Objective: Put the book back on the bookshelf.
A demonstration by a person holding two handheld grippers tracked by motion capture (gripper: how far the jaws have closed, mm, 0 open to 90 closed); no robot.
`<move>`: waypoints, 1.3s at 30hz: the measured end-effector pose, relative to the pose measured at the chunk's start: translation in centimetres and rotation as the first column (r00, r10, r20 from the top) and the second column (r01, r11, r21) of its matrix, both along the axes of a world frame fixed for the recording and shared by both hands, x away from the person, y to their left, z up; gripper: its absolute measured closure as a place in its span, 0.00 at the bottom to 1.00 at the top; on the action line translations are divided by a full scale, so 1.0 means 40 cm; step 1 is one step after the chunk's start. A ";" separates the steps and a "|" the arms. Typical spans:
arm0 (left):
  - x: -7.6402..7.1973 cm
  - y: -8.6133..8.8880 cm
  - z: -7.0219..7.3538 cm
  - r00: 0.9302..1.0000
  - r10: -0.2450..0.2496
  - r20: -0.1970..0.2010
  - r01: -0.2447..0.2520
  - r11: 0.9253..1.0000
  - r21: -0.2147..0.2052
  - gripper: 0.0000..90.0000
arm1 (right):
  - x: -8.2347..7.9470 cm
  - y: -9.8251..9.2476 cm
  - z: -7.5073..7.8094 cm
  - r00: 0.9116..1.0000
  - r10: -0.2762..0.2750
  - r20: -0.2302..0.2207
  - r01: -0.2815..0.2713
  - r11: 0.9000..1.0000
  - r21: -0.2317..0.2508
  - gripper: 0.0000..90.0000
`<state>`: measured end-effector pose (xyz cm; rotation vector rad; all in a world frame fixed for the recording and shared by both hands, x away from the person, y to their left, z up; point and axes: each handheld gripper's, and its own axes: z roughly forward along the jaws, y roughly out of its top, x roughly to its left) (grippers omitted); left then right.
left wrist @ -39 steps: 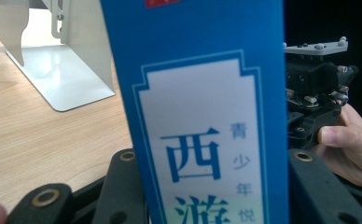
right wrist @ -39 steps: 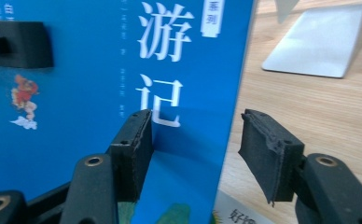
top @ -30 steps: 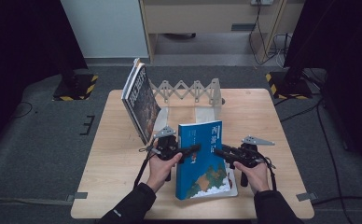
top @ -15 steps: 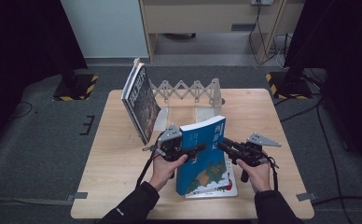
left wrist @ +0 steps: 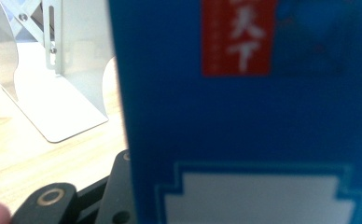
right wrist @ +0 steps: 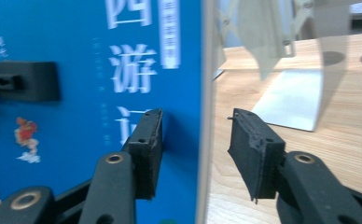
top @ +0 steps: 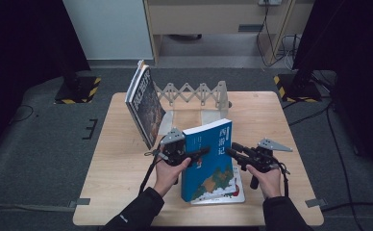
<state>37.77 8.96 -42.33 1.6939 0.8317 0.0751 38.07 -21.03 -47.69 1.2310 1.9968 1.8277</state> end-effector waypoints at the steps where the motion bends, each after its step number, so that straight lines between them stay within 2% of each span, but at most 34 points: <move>1: 0.000 0.003 0.002 1.000 0.001 -0.011 -0.001 1.000 -0.005 0.67 | 0.000 -0.010 0.001 1.000 -0.017 -0.004 0.017 1.000 0.008 0.58; 5: 0.004 0.019 0.009 0.998 0.002 -0.060 -0.004 1.000 -0.023 0.67 | 0.001 -0.035 -0.003 0.997 -0.072 -0.024 0.072 0.997 0.002 0.52; 7: 0.003 0.026 0.017 0.998 0.003 -0.069 -0.005 1.000 -0.018 0.67 | 0.004 -0.047 -0.010 0.993 -0.108 -0.043 0.105 0.993 -0.054 0.48; 9: 0.001 0.035 0.030 0.998 0.001 -0.065 -0.002 1.000 -0.008 0.67 | 0.005 -0.052 -0.016 0.991 -0.125 -0.053 0.119 0.987 -0.107 0.45; 12: -0.005 0.053 0.054 0.998 0.005 -0.061 -0.006 1.000 -0.015 0.67 | 0.010 -0.056 -0.023 0.987 -0.145 -0.064 0.132 0.975 -0.180 0.43; 16: -0.011 0.082 0.081 0.999 0.035 -0.042 -0.036 0.999 -0.021 0.67 | 0.012 -0.061 -0.030 0.984 -0.160 -0.082 0.135 0.959 -0.250 0.39; 20: -0.013 0.113 0.102 0.996 0.088 -0.013 -0.088 0.996 0.005 0.67 | 0.015 -0.069 -0.034 0.978 -0.193 -0.082 0.162 0.943 -0.289 0.34; 25: -0.003 0.150 0.111 0.990 0.140 -0.021 -0.140 0.990 -0.002 0.67 | 0.018 -0.092 -0.044 0.966 -0.242 -0.097 0.191 0.910 -0.367 0.33; 26: -0.002 0.156 0.112 0.989 0.149 -0.022 -0.149 0.989 -0.001 0.67 | 0.019 -0.097 -0.047 0.962 -0.255 -0.098 0.198 0.898 -0.393 0.33; 28: -0.001 0.164 0.116 0.987 0.162 -0.018 -0.162 0.987 0.009 0.67 | 0.019 -0.103 -0.051 0.958 -0.268 -0.103 0.202 0.884 -0.423 0.33; 32: 0.004 0.180 0.129 0.980 0.198 0.005 -0.198 0.980 0.036 0.67 | 0.020 -0.110 -0.061 0.950 -0.285 -0.130 0.197 0.867 -0.457 0.30; 33: 0.007 0.185 0.133 0.978 0.207 0.006 -0.208 0.978 0.036 0.67 | 0.021 -0.113 -0.064 0.949 -0.286 -0.132 0.194 0.861 -0.471 0.29; 37: 0.027 0.200 0.146 0.970 0.243 0.016 -0.244 0.969 0.033 0.67 | 0.024 -0.115 -0.078 0.940 -0.300 -0.164 0.182 0.846 -0.502 0.22; 39: 0.035 0.202 0.154 0.964 0.264 0.028 -0.265 0.964 0.039 0.67 | 0.029 -0.119 -0.089 0.939 -0.303 -0.163 0.173 0.825 -0.538 0.21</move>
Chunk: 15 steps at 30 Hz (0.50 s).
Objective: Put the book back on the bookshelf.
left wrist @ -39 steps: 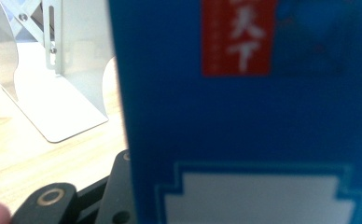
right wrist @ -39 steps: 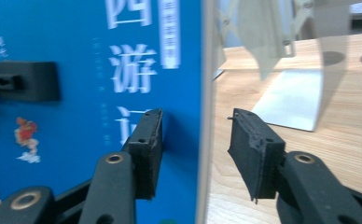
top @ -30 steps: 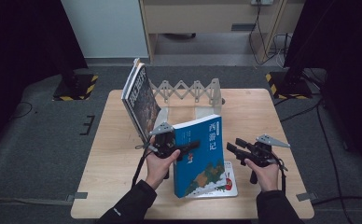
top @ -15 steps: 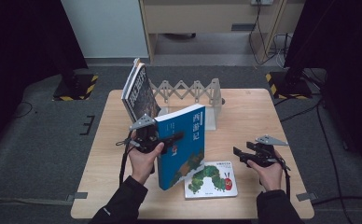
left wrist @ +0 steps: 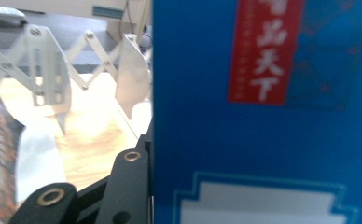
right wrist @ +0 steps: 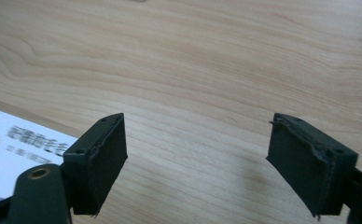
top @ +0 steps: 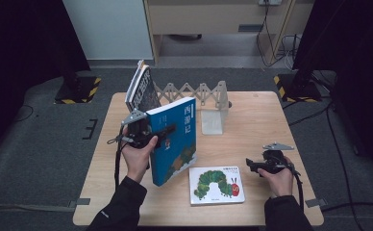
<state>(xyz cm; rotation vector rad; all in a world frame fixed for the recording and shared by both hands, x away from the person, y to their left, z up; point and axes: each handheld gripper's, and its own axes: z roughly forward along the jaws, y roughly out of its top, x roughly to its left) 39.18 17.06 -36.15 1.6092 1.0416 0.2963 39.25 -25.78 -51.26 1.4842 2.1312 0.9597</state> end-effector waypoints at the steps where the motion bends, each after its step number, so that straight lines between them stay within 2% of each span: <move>1: 0.003 0.001 0.003 1.000 0.005 0.007 -0.005 1.000 0.006 0.67 | 0.003 -0.001 -0.004 1.000 -0.008 -0.013 0.008 1.000 -0.006 0.20; 5: 0.028 -0.002 0.017 0.999 0.043 0.029 -0.044 0.999 0.025 0.67 | 0.009 -0.012 -0.014 0.999 -0.010 -0.035 0.009 1.000 -0.026 0.18; 9: 0.060 -0.009 0.027 0.996 0.074 0.044 -0.074 0.997 0.019 0.67 | 0.012 -0.017 -0.022 0.999 -0.023 -0.049 0.021 0.999 -0.044 0.17; 15: 0.097 -0.027 0.046 0.992 0.109 0.069 -0.110 0.994 0.010 0.67 | 0.013 -0.031 -0.037 0.997 -0.049 -0.066 0.046 0.998 -0.044 0.16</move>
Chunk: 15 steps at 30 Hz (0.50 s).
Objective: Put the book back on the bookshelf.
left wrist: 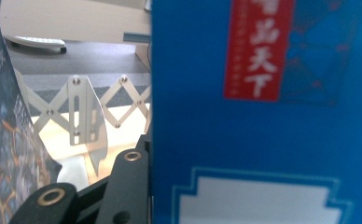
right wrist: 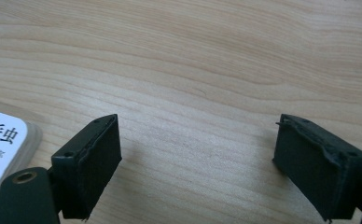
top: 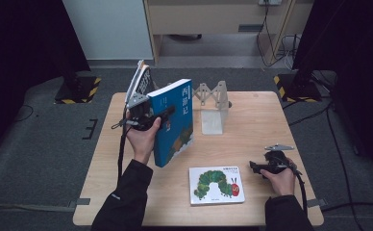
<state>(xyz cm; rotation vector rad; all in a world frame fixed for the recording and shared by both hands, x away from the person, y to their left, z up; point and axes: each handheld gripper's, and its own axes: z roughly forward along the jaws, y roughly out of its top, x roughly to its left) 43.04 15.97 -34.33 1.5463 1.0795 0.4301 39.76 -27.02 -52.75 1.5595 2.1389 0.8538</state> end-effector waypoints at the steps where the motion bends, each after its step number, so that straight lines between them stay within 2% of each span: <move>1: 0.005 -0.003 0.002 1.000 0.006 0.002 -0.006 1.000 -0.003 0.67 | 0.000 -0.002 -0.002 1.000 -0.001 0.006 0.001 1.000 0.000 0.15; 5: 0.025 -0.021 0.006 1.000 0.013 0.007 -0.013 1.000 0.005 0.67 | -0.002 -0.004 -0.005 1.000 0.002 0.014 -0.002 1.000 -0.006 0.13; 10: 0.066 -0.036 0.012 0.999 0.034 -0.002 -0.034 0.999 0.015 0.67 | -0.006 0.000 -0.011 0.999 0.017 0.033 -0.017 1.000 -0.022 0.11; 15: 0.112 -0.046 0.019 0.996 0.089 0.018 -0.089 0.995 0.042 0.67 | -0.007 0.005 -0.023 0.998 0.028 0.061 -0.025 0.999 -0.038 0.03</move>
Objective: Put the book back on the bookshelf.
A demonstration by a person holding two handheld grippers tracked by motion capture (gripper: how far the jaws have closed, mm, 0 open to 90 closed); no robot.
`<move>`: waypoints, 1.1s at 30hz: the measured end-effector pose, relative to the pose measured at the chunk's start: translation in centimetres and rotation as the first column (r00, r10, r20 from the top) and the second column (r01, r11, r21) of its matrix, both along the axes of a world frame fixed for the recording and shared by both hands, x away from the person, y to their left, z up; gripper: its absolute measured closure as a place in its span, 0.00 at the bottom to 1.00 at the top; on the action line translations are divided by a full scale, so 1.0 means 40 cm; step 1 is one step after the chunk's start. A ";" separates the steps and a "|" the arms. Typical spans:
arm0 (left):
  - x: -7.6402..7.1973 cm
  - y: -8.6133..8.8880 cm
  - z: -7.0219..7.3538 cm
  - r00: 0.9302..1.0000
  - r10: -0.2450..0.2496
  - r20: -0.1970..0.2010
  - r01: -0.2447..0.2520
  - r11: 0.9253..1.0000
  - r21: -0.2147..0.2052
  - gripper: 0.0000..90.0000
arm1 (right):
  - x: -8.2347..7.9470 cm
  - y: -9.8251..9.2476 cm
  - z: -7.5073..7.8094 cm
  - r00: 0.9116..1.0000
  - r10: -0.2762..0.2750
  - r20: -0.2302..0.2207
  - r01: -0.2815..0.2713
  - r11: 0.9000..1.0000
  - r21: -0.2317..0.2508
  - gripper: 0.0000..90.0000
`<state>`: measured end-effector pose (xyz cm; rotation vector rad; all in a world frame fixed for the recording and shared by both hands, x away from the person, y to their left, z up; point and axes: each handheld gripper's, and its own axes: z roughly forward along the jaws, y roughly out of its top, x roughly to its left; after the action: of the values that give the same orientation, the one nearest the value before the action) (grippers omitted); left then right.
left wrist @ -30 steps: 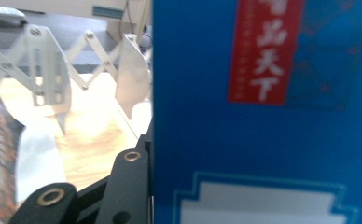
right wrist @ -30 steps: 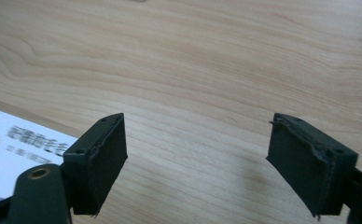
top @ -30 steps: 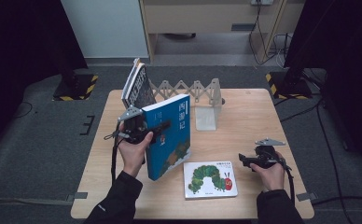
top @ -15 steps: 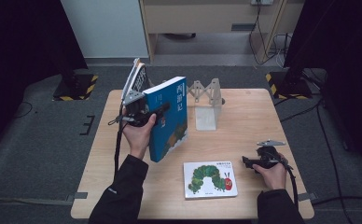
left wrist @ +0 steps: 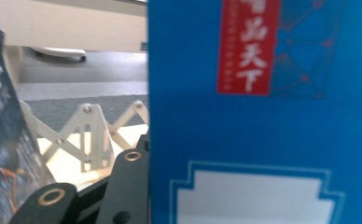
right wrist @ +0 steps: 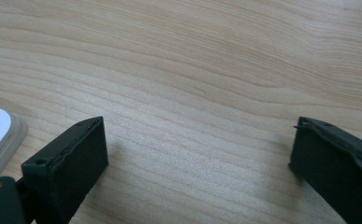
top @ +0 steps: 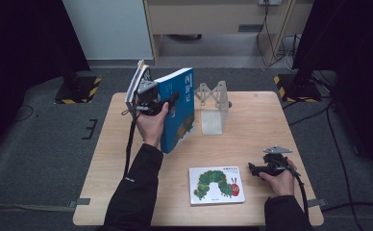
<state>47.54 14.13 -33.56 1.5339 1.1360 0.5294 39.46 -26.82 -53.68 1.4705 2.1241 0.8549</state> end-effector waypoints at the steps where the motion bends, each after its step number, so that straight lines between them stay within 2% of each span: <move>1: 0.007 -0.004 0.001 1.000 0.010 0.004 -0.010 1.000 0.007 0.67 | -0.002 0.000 -0.004 1.000 -0.003 0.012 0.003 1.000 0.004 0.02; 3: 0.027 -0.015 0.004 0.999 0.031 0.016 -0.032 0.999 0.028 0.67 | -0.002 0.001 -0.006 1.000 -0.005 0.018 0.005 1.000 0.007 0.01; 5: 0.045 -0.023 0.001 0.999 0.045 0.020 -0.046 0.999 0.027 0.67 | -0.002 0.001 -0.007 1.000 -0.004 0.021 0.004 1.000 0.008 0.01; 10: 0.081 -0.033 -0.019 0.998 0.060 -0.001 -0.060 0.998 -0.003 0.67 | -0.002 0.001 -0.007 1.000 -0.004 0.021 0.004 1.000 0.008 0.01; 14: 0.103 -0.036 -0.039 0.998 0.065 -0.024 -0.064 0.998 0.011 0.67 | -0.002 0.001 -0.007 1.000 -0.004 0.021 0.004 1.000 0.008 0.01; 20: 0.128 -0.043 -0.042 0.993 0.118 0.016 -0.118 0.993 0.021 0.67 | -0.002 0.001 -0.007 1.000 -0.005 0.021 0.004 1.000 0.008 0.01; 24: 0.148 -0.033 -0.036 0.989 0.145 0.014 -0.145 0.989 -0.031 0.67 | -0.003 0.000 -0.007 1.000 -0.002 0.022 0.002 1.000 0.003 0.01; 26: 0.155 -0.030 -0.033 0.989 0.149 0.016 -0.149 0.988 -0.037 0.67 | -0.003 0.001 -0.007 1.000 -0.003 0.021 0.002 1.000 0.004 0.01; 31: 0.162 -0.050 -0.035 0.989 0.146 0.025 -0.146 0.989 0.011 0.66 | -0.003 0.001 -0.007 1.000 -0.003 0.021 0.003 1.000 0.004 0.01; 33: 0.168 -0.059 -0.046 0.990 0.143 0.015 -0.143 0.990 0.011 0.66 | -0.003 0.000 -0.007 1.000 -0.002 0.021 0.002 1.000 0.004 0.01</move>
<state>54.24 11.77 -35.40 1.4634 1.2399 0.6438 39.33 -26.80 -53.95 1.4591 2.1061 0.8705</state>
